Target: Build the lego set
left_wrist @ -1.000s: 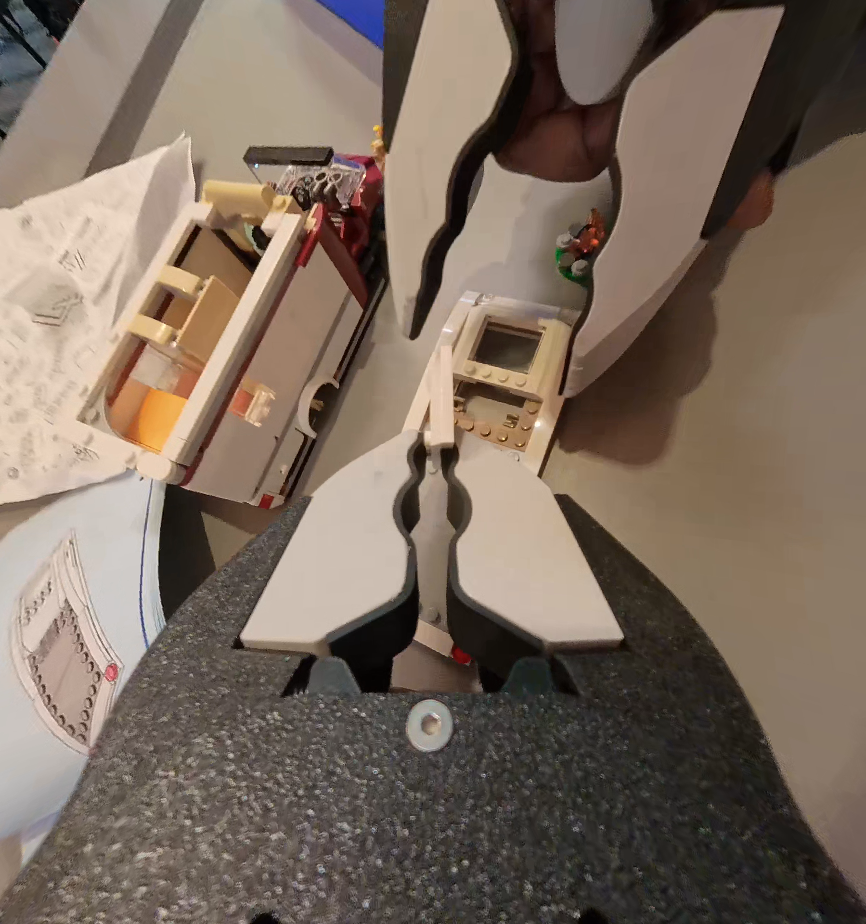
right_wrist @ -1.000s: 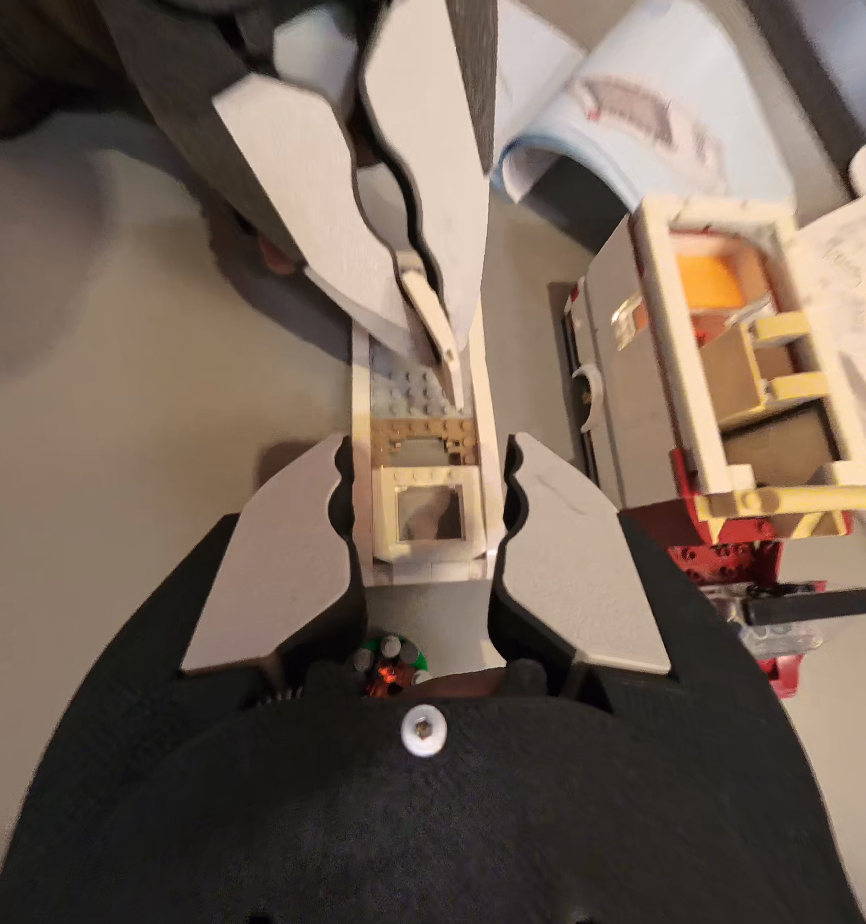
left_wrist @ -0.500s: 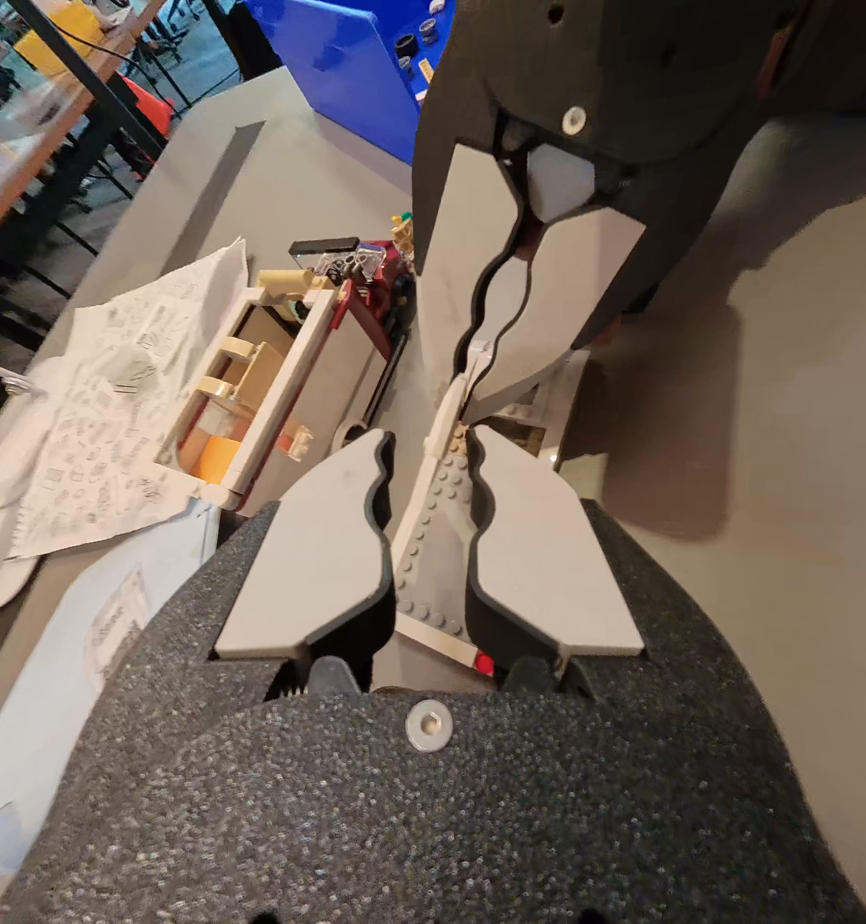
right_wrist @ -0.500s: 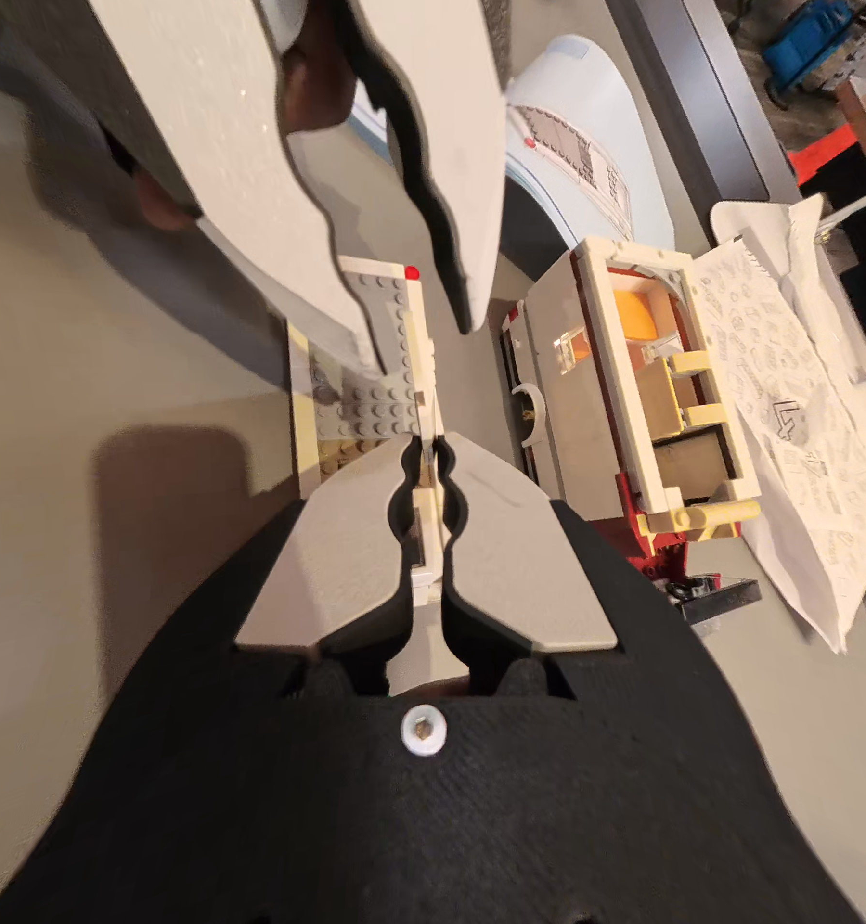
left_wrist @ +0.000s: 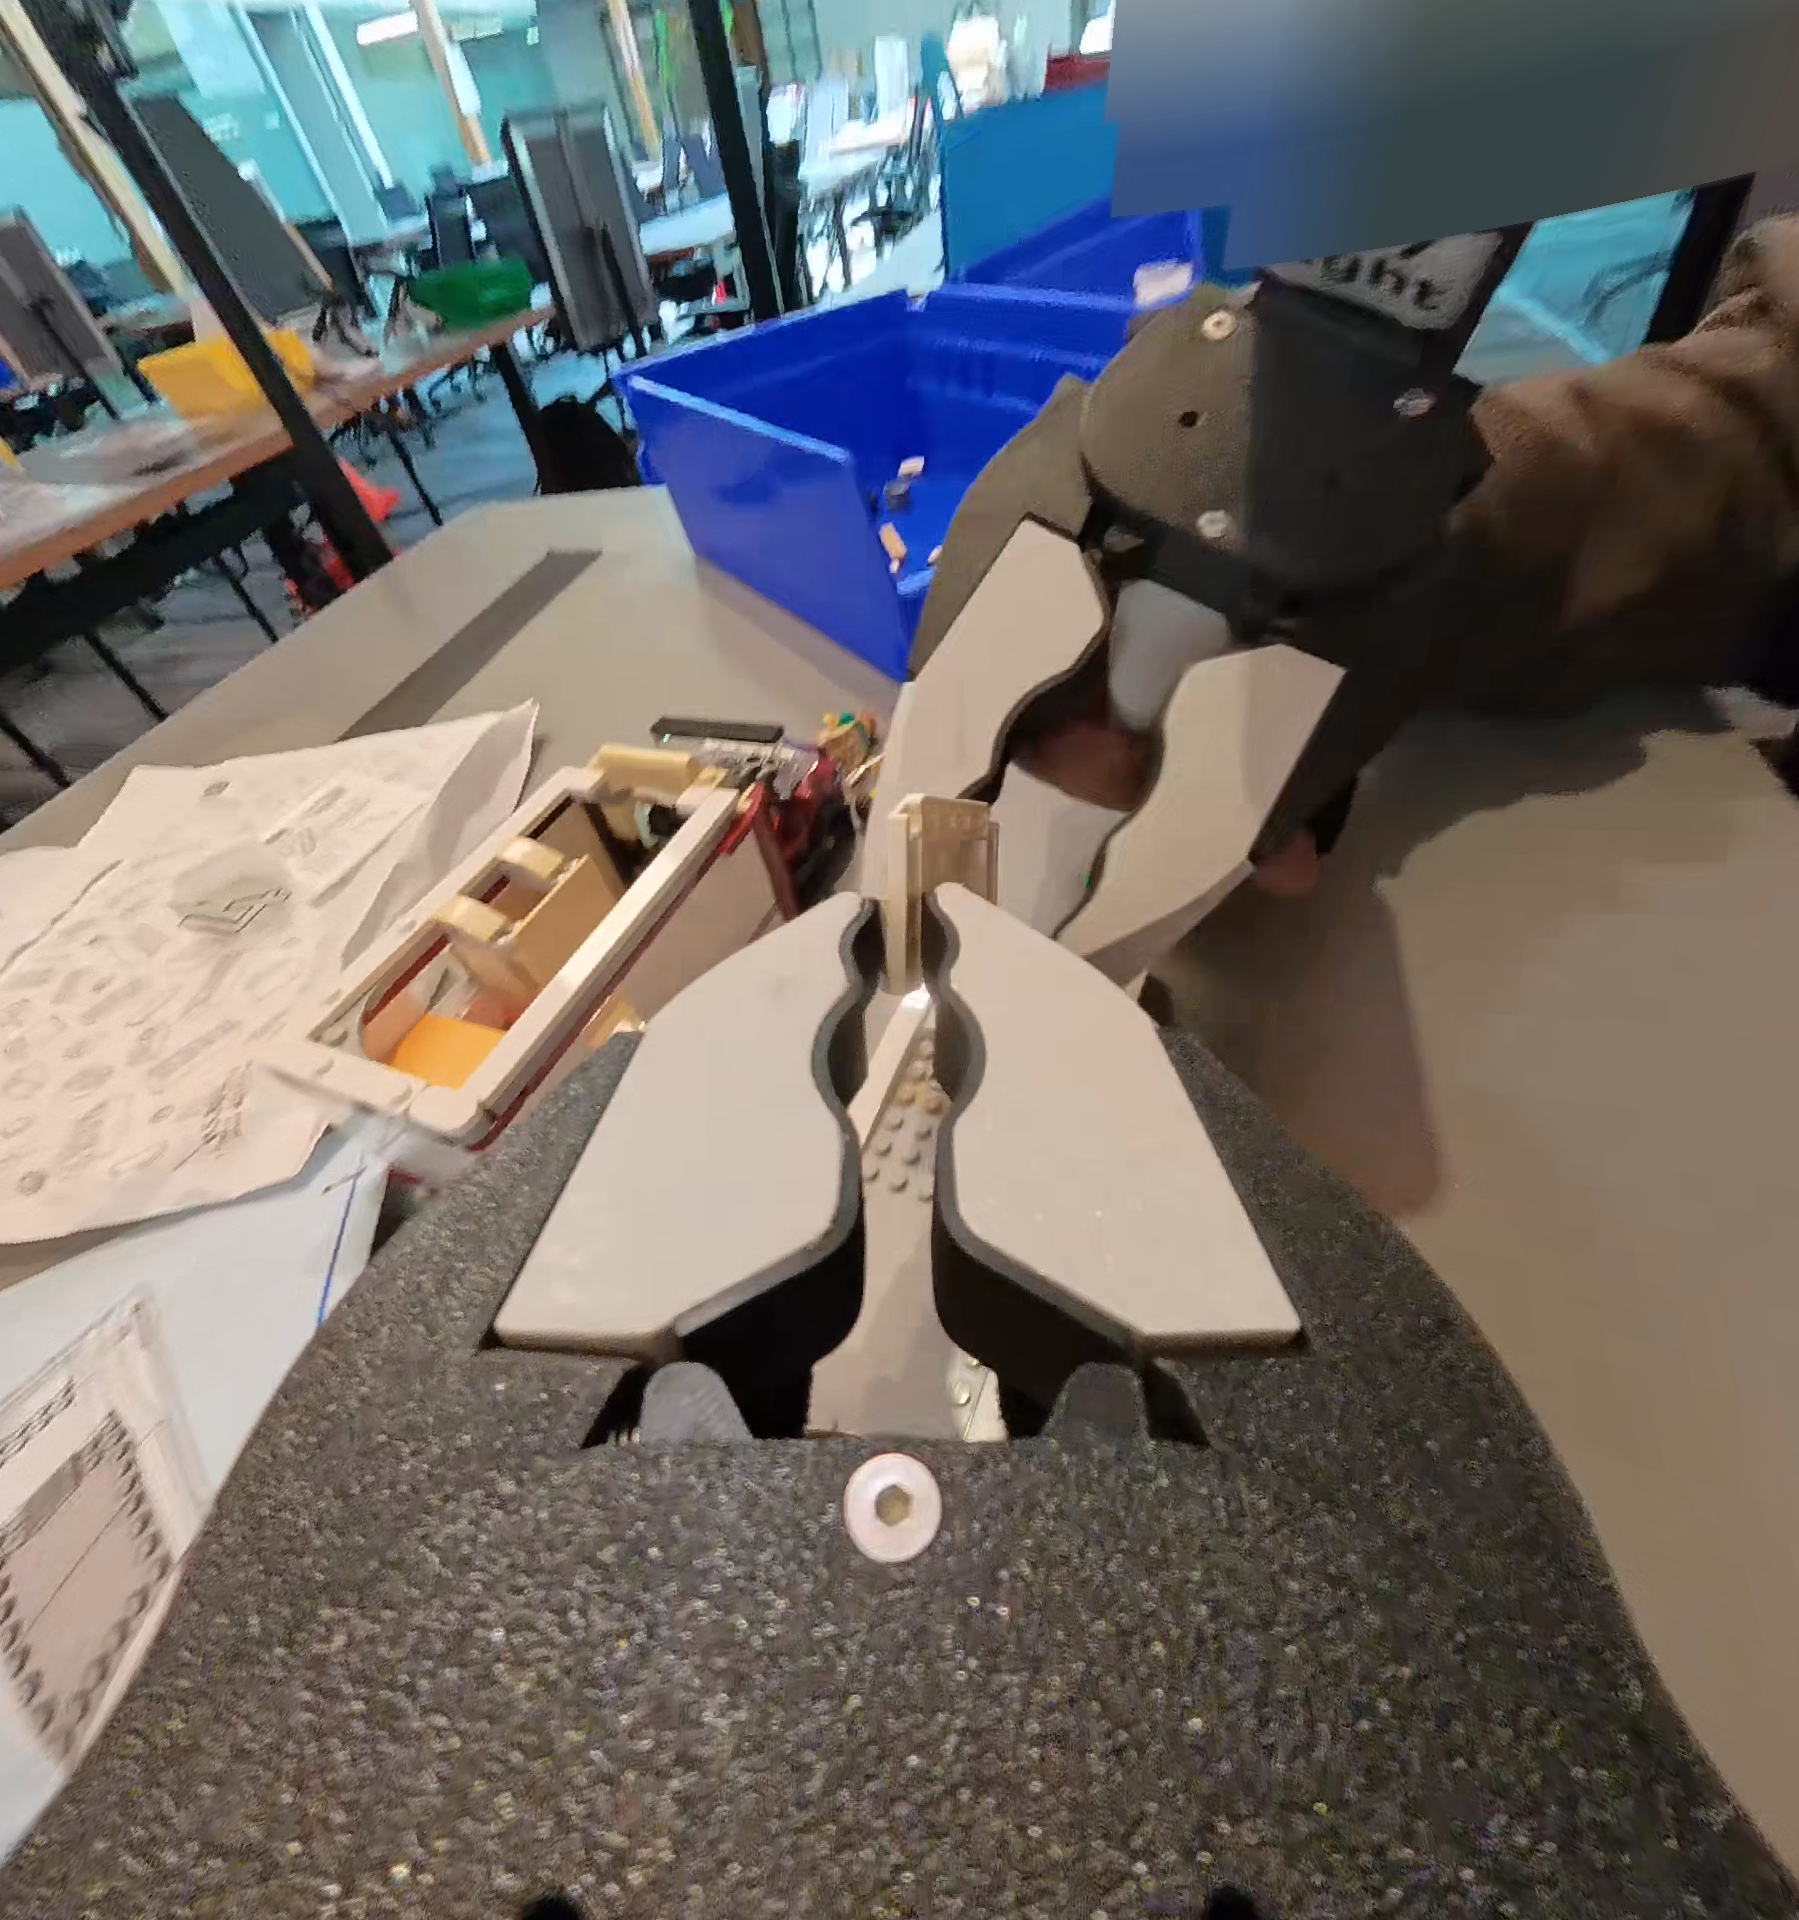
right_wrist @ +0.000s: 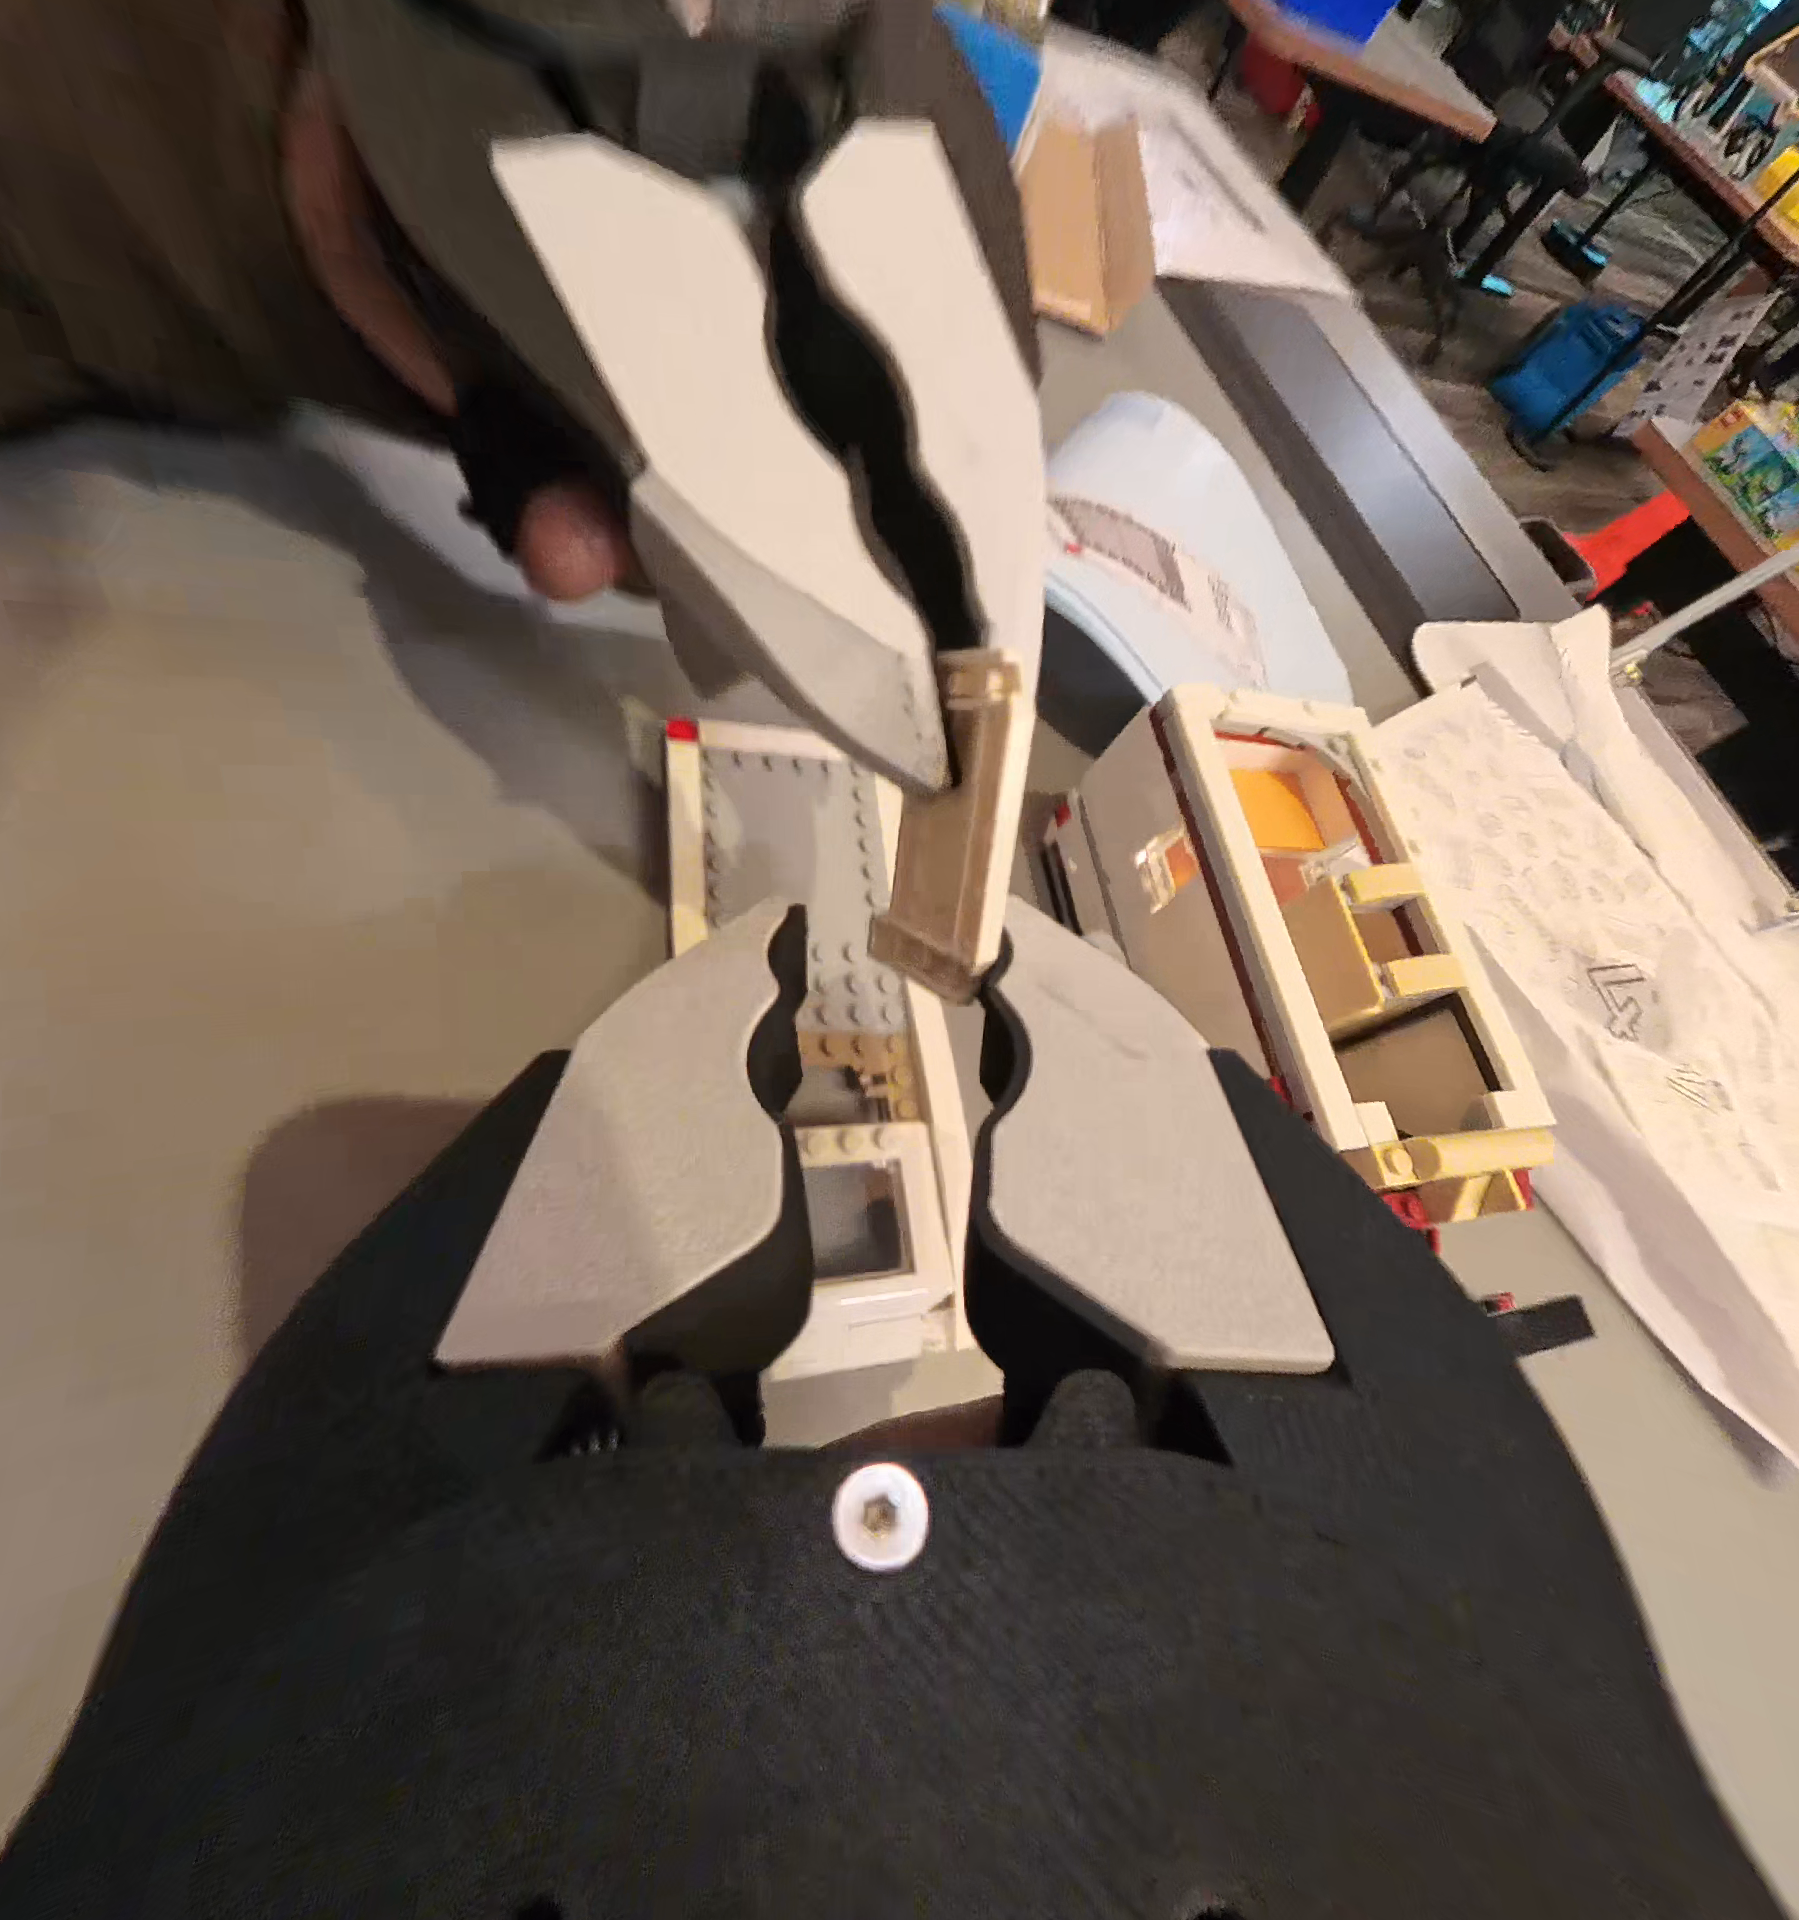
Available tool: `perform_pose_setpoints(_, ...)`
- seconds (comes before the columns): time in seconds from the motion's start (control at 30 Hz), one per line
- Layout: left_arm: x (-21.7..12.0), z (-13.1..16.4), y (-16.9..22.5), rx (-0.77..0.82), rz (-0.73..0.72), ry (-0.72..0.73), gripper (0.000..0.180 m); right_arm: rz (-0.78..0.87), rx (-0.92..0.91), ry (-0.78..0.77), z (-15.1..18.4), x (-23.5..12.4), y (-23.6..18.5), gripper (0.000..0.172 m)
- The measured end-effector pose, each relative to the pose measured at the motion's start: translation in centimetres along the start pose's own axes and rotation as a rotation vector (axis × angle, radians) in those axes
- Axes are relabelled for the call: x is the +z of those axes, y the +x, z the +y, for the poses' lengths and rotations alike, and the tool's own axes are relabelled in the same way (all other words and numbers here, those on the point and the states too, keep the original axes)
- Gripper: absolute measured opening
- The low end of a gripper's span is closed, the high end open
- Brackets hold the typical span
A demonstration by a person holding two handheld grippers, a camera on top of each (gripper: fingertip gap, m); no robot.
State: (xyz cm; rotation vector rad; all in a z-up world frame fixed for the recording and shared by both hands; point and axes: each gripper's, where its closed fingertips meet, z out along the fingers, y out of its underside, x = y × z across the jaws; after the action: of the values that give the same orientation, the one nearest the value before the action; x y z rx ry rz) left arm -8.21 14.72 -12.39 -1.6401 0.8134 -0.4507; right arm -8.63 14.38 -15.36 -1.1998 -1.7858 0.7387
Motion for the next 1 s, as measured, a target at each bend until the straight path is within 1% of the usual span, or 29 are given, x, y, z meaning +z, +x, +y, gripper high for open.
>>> perform_pose_setpoints(0.03,0.1,-0.2,0.3,0.007,0.008,0.022,0.008,-0.001,0.027,0.033,-0.5,-0.3,0.1,0.027)
perform_pose_setpoints(0.07,0.3,-0.3,0.6,0.021,0.011,0.035,0.008,0.001,0.05,0.058,-0.8,-0.5,0.3,0.016)
perform_pose_setpoints(0.1,0.5,-0.4,0.8,0.035,0.004,0.043,0.008,0.009,0.065,0.069,-0.8,-0.7,0.5,0.009)
perform_pose_setpoints(0.13,0.7,-0.3,0.8,0.046,-0.008,0.035,0.01,0.019,0.069,0.061,-0.6,-0.8,0.8,0.008)
perform_pose_setpoints(0.17,1.0,0.1,0.6,0.051,-0.038,0.001,0.013,0.044,0.066,0.037,-0.1,-0.8,1.2,0.006)
perform_pose_setpoints(0.27,1.7,2.2,-1.1,0.073,-0.202,-0.195,0.037,0.219,-0.003,-0.107,2.0,-0.8,3.4,0.005)
perform_pose_setpoints(0.3,1.8,2.8,-1.6,0.06,-0.254,-0.254,0.041,0.273,-0.05,-0.152,2.5,-0.9,4.0,0.005)
perform_pose_setpoints(0.33,1.9,3.2,-1.8,0.021,-0.276,-0.287,0.045,0.322,-0.099,-0.19,2.8,-1.1,4.4,0.005)
perform_pose_setpoints(0.4,2.1,3.4,-1.5,-0.142,-0.271,-0.28,0.045,0.414,-0.202,-0.254,3.1,-1.3,5.0,0.005)
perform_pose_setpoints(0.5,2.0,2.9,-1.2,-0.408,-0.195,-0.203,0.044,0.526,-0.338,-0.339,3.5,-1.4,5.6,0.005)
perform_pose_setpoints(0.6,1.7,2.5,-1.2,-0.59,-0.122,-0.145,0.042,0.607,-0.43,-0.388,3.7,-1.8,6.1,0.005)
perform_pose_setpoints(0.7,2.0,2.4,0.0,-0.725,-0.008,-0.133,0.044,0.633,-0.491,-0.385,3.2,-1.7,5.7,0.005)
perform_pose_setpoints(0.8,2.3,2.3,0.3,-0.83,0.037,-0.096,0.043,0.639,-0.553,-0.363,2.5,-1.3,4.9,0.005)
perform_pose_setpoints(0.83,2.3,2.2,0.3,-0.868,0.053,-0.075,0.039,0.641,-0.571,-0.362,2.4,-1.2,4.6,0.005)
perform_pose_setpoints(0.9,2.2,2.0,0.2,-0.938,0.077,-0.035,0.021,0.64,-0.599,-0.369,2.5,-0.9,4.2,0.005)
perform_pose_setpoints(1.0,2.0,2.1,-0.1,-0.985,0.085,-0.015,0.017,0.64,-0.628,-0.375,2.6,-0.6,3.8,0.007)
